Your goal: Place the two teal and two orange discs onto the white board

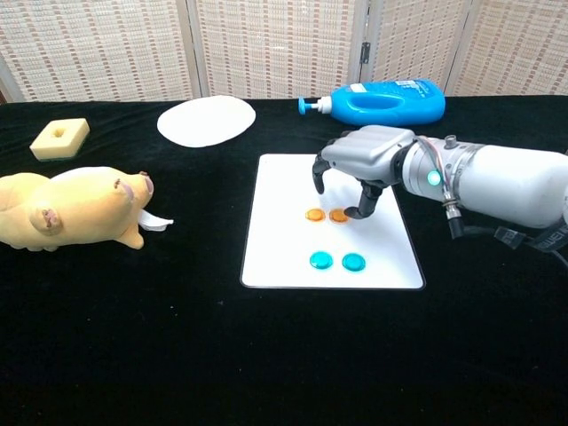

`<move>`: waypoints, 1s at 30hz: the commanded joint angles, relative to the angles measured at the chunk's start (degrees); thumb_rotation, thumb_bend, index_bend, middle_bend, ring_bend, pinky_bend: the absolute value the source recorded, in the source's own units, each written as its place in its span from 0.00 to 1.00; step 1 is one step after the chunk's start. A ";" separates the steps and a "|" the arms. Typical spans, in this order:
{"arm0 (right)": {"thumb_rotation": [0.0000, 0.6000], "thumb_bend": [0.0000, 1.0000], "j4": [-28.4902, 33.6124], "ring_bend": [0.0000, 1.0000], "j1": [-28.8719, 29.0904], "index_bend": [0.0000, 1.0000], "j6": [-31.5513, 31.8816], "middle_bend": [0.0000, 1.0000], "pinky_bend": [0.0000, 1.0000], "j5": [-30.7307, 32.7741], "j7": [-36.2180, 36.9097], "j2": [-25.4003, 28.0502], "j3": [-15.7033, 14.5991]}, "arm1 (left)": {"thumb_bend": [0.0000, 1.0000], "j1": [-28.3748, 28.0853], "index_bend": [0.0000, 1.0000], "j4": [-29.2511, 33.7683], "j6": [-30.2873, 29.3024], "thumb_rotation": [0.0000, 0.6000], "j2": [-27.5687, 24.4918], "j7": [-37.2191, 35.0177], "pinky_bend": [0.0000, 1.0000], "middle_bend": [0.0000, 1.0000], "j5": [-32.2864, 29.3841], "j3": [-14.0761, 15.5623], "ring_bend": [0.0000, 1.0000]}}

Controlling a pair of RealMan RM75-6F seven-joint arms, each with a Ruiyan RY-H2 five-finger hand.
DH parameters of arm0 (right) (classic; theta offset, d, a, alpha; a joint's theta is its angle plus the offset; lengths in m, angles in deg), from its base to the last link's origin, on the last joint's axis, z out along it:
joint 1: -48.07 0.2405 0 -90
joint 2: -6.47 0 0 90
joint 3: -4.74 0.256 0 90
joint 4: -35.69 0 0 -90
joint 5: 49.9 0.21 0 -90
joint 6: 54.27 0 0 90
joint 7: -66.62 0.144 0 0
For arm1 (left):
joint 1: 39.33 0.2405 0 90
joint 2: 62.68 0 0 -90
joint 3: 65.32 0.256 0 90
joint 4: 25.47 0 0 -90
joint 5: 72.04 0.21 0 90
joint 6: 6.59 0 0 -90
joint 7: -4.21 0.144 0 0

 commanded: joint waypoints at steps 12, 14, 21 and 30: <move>1.00 0.43 19.53 0.09 -18.70 0.20 24.10 0.11 0.00 -13.46 13.98 21.96 -2.85 | 0.10 -1.17 0.00 1.01 -0.86 1.00 0.25 1.12 0.00 0.00 0.13 -1.74 0.00; 1.00 0.43 20.04 0.05 -22.03 0.12 26.61 0.06 0.00 -15.91 17.57 23.99 -4.53 | 0.10 -1.46 0.00 1.22 -0.97 1.00 0.43 1.51 0.00 0.00 0.19 -2.07 0.00; 1.00 0.43 19.46 0.00 -33.67 0.00 36.45 0.00 0.00 -25.01 29.75 29.67 -9.79 | 0.10 -2.16 0.00 2.28 -2.28 1.00 1.17 4.25 0.00 0.00 0.32 -3.21 0.00; 1.00 0.43 19.17 0.00 -43.61 0.00 46.03 0.00 0.00 -32.51 36.10 32.05 -12.67 | 0.10 -2.08 0.00 3.46 -3.76 1.00 2.06 7.23 0.00 0.00 0.45 -3.42 0.00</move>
